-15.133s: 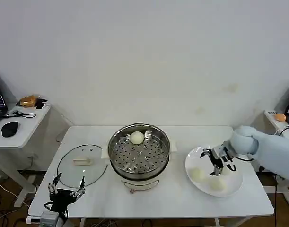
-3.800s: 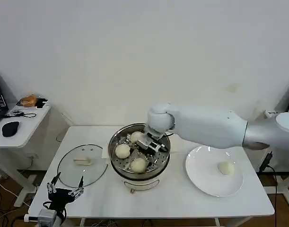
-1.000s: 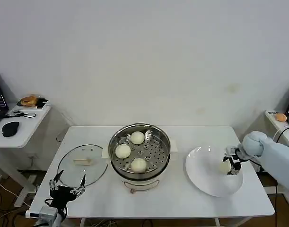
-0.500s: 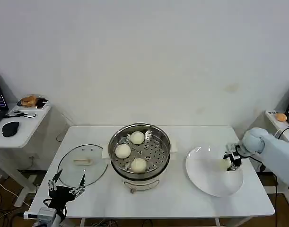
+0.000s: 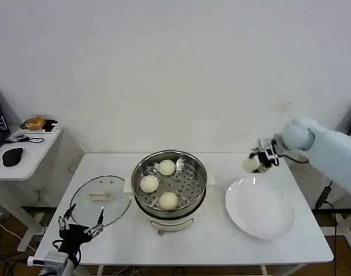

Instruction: Take steamed baozi put them in steamer then cover it.

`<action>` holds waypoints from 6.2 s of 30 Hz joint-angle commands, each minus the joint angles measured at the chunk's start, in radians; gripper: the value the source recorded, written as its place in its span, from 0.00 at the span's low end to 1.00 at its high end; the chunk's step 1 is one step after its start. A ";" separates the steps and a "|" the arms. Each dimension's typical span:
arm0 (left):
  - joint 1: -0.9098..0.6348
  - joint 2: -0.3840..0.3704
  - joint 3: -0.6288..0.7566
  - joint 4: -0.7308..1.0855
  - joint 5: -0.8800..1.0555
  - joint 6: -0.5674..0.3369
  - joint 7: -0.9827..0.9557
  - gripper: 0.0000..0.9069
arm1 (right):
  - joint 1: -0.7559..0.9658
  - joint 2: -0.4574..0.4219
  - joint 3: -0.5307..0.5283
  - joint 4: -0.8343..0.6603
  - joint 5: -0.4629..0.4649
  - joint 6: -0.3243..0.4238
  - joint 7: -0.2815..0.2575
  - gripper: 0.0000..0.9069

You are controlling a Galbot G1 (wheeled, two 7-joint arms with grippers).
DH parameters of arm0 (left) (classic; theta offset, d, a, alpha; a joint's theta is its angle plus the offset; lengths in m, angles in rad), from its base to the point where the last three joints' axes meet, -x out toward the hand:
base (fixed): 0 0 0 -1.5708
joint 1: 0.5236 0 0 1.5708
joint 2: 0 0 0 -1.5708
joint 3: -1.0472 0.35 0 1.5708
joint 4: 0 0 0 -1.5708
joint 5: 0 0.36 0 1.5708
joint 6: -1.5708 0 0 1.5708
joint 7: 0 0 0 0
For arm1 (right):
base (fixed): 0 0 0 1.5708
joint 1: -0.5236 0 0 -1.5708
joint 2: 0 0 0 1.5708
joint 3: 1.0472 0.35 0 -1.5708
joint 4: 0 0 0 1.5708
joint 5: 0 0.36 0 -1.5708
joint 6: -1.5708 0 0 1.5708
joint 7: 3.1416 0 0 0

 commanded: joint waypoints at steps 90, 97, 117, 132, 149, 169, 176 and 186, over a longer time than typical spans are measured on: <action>-0.046 -0.017 0.027 0.118 0.201 -0.098 -0.013 1.00 | -1.684 0.554 1.652 0.570 0.089 0.330 0.827 1.00; -0.099 0.044 -0.009 0.276 0.736 -0.191 0.017 1.00 | -1.897 0.697 1.796 0.696 0.029 0.286 0.803 1.00; -0.394 0.163 0.132 0.663 1.138 -0.258 -0.083 1.00 | -2.035 0.754 1.952 0.754 0.092 0.325 0.833 1.00; -0.546 0.160 0.208 0.804 1.143 -0.257 -0.083 1.00 | -2.032 0.772 1.953 0.745 0.087 0.325 0.831 1.00; -0.702 0.129 0.290 0.980 1.180 -0.258 -0.096 1.00 | -2.045 0.787 1.980 0.741 0.085 0.335 0.827 1.00; -0.696 0.153 0.304 0.889 1.163 -0.231 -0.048 1.00 | -2.024 0.796 1.945 0.712 0.068 0.333 0.827 1.00; -0.708 0.143 0.318 0.908 1.164 -0.229 -0.047 1.00 | -2.027 0.799 1.940 0.706 0.062 0.337 0.827 1.00; -0.779 0.131 0.338 1.002 1.177 -0.231 -0.059 1.00 | -2.025 0.800 1.944 0.701 0.062 0.338 0.826 1.00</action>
